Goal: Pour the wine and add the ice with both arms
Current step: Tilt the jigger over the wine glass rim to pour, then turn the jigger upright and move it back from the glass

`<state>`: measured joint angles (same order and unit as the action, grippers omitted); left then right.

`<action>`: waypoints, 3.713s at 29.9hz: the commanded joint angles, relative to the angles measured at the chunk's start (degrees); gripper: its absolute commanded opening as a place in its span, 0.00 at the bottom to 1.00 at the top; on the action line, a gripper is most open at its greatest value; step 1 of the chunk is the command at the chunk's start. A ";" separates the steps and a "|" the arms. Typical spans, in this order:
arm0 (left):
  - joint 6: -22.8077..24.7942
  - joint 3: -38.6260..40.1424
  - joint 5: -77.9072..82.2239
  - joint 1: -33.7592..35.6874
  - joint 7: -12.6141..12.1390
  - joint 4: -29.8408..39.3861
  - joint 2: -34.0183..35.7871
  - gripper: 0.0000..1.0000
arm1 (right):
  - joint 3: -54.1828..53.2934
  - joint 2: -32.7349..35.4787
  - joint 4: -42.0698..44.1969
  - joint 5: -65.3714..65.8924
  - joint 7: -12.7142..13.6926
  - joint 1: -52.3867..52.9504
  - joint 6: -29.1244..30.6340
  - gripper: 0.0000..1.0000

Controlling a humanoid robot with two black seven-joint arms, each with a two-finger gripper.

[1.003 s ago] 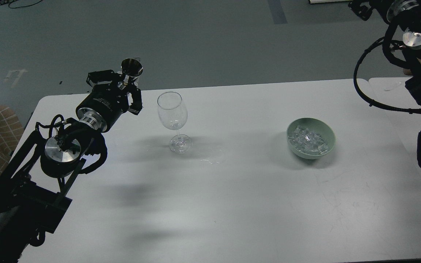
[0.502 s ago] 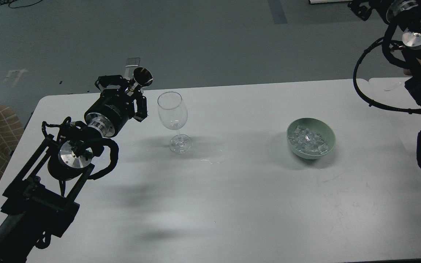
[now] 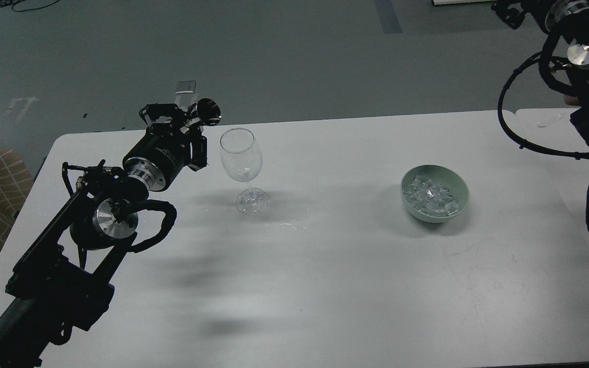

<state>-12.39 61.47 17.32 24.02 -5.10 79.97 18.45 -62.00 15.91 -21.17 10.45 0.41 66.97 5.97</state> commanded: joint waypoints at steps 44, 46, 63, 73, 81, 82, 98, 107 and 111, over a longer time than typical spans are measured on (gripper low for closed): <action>-1.14 -4.34 16.68 2.87 -2.37 -0.87 0.27 0.00 | -0.23 0.61 -0.28 -0.17 0.03 0.09 0.09 1.00; -1.14 -4.34 18.44 2.96 -2.37 -0.87 0.27 0.00 | -0.31 0.70 -0.28 -0.17 0.03 0.09 0.09 1.00; -0.97 -6.36 35.48 5.50 -2.54 0.10 0.62 0.00 | -0.31 0.70 -0.19 -0.17 -0.06 0.09 0.18 1.00; -0.88 -6.62 46.83 5.86 -2.10 0.80 0.71 0.00 | -0.31 1.14 -0.19 -0.17 0.03 0.00 0.18 1.00; -0.62 -7.94 53.69 6.65 -1.75 2.29 3.00 0.00 | -0.31 1.40 -0.19 -0.17 0.03 0.00 0.09 1.00; -0.62 -7.94 53.61 6.65 -1.84 2.64 3.09 0.00 | -0.40 1.49 -0.19 -0.17 0.03 0.00 0.09 1.00; -0.35 0.91 33.61 0.95 3.16 6.95 2.91 0.00 | -0.31 1.76 -0.19 -0.17 0.12 0.00 0.27 1.00; 3.07 18.51 -4.03 -4.07 2.82 5.20 2.56 0.00 | -0.23 4.39 -0.28 -0.25 0.29 -1.58 0.09 1.00; 6.05 21.93 -13.51 -6.26 2.73 1.69 2.30 0.00 | -0.23 4.92 -0.36 -0.25 0.38 -2.46 0.00 1.00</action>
<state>-8.64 80.63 11.19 19.24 -2.29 84.18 20.98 -62.20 20.63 -21.52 10.20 0.74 65.04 6.08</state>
